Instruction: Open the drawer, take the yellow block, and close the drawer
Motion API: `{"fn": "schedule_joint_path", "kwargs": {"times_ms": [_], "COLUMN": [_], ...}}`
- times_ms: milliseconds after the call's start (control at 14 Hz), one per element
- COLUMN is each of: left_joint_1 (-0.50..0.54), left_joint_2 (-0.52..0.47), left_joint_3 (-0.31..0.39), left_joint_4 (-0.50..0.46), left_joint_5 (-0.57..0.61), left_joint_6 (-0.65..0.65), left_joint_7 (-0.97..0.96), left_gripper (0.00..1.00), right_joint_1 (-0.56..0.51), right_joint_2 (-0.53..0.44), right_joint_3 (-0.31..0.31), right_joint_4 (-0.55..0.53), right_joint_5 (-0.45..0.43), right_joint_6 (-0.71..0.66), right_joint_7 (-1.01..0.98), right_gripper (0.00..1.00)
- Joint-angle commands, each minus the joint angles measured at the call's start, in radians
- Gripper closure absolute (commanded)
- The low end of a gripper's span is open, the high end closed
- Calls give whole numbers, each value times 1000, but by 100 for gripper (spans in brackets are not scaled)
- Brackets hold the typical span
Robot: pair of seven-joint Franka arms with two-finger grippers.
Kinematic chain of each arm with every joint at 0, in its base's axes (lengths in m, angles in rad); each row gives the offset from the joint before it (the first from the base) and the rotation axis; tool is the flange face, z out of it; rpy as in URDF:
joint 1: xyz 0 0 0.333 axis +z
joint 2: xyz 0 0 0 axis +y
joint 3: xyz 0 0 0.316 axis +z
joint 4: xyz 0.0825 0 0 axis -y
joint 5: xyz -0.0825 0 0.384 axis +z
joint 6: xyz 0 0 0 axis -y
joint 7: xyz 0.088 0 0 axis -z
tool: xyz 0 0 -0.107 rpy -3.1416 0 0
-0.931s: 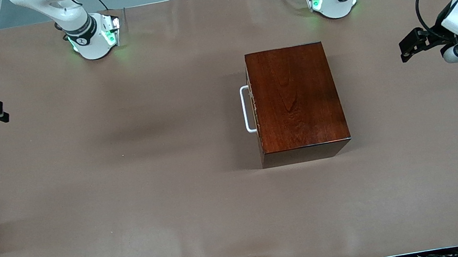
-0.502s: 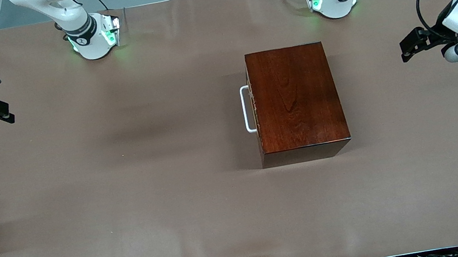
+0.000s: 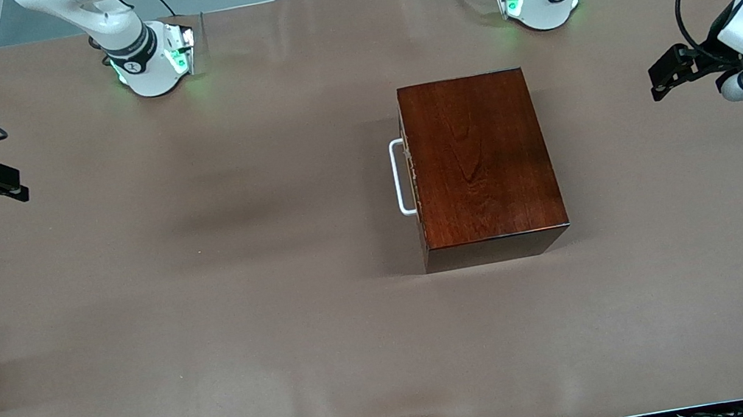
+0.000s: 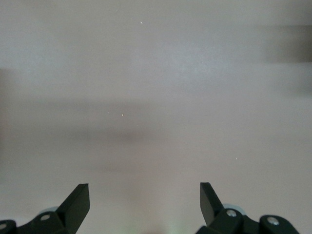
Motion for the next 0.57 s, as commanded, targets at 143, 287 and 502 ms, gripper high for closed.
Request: {"fn": "schedule_joint_path", "kwargs": {"times_ms": [143,287,502], "left_joint_1": [-42,-57,-164], "left_joint_2": [80,113,215], "left_joint_3": [-62,-149,-265], "left_joint_4": [123,163,272], "left_joint_5": [-61,-67,-44], "left_joint_6": [4,4,-2], "left_joint_7": [-14,-19,-242], "left_gripper": [0,0,0], "right_joint_1": [9,6,-2], "right_joint_2": [0,-2,-2], "right_joint_3": [-6,-8,-11], "right_joint_4": [6,6,9], "right_joint_5": [-11,-11,-12], "right_joint_6": [14,5,11], "right_joint_7": [4,4,4], "right_gripper": [0,0,0]}}
